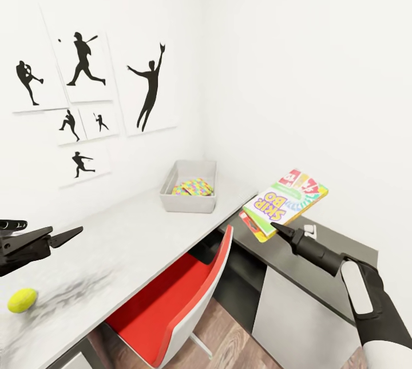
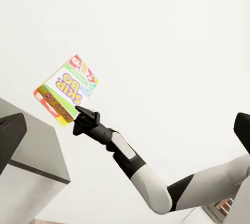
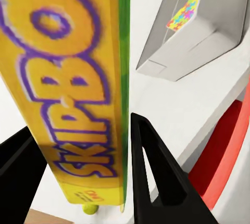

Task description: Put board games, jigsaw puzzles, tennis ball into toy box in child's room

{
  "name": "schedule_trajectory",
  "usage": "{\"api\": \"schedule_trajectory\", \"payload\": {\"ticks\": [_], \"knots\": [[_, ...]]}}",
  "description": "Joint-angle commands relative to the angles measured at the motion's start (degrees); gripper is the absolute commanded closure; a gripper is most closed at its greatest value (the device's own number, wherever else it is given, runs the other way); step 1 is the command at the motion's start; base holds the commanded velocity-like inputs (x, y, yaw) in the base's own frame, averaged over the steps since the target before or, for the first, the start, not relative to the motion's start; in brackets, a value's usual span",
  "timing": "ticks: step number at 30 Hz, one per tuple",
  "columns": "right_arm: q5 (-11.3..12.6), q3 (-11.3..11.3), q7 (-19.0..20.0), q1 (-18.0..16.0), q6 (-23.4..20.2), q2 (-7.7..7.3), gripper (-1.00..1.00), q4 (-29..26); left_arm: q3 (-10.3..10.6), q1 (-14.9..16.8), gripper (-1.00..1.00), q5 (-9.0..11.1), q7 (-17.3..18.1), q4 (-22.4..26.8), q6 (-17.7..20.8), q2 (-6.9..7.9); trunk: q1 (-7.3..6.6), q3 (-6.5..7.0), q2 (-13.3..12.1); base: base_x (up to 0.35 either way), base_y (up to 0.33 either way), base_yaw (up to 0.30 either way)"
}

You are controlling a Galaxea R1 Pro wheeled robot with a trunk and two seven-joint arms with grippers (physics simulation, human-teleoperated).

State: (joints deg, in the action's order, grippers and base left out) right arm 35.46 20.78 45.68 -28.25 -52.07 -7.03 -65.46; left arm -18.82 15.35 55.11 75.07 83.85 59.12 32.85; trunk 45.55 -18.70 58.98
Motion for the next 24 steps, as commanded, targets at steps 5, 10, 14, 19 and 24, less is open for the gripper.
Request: {"api": "schedule_trajectory", "payload": {"ticks": [5,10,14,19,24], "knots": [[-0.21,0.05,1.23,-0.05,-0.19,0.00,1.00,-0.48,0.13,0.04,-1.00,0.14,0.03,0.00,0.47,0.02,-1.10,0.83,-1.97,0.000,0.000,0.000],[-0.80,0.81,2.73,-0.03,-1.29,-0.97,1.00,-1.98,1.00,-0.23,-1.00,0.12,0.36,-0.70,-0.52,-0.96,-1.53,1.19,-2.76,0.026,0.000,0.000],[-0.56,0.81,2.74,-0.03,-0.70,-0.81,1.00,-3.28,0.53,-0.23,-1.00,0.08,0.05,-0.79,-1.25,-2.24,-1.53,1.19,-2.76,0.033,0.000,0.000],[-1.02,0.93,3.34,-0.03,0.53,-0.92,1.00,-3.32,0.84,-0.23,-1.00,0.08,0.24,-0.79,-1.45,-3.85,-1.53,1.19,-2.76,0.059,-0.025,0.000],[-0.85,0.93,3.36,0.00,0.64,-1.12,1.00,-3.20,0.75,-0.23,-1.00,0.08,0.40,-0.78,-1.38,-4.89,-1.53,1.19,-2.76,0.034,-0.019,0.000]]}}
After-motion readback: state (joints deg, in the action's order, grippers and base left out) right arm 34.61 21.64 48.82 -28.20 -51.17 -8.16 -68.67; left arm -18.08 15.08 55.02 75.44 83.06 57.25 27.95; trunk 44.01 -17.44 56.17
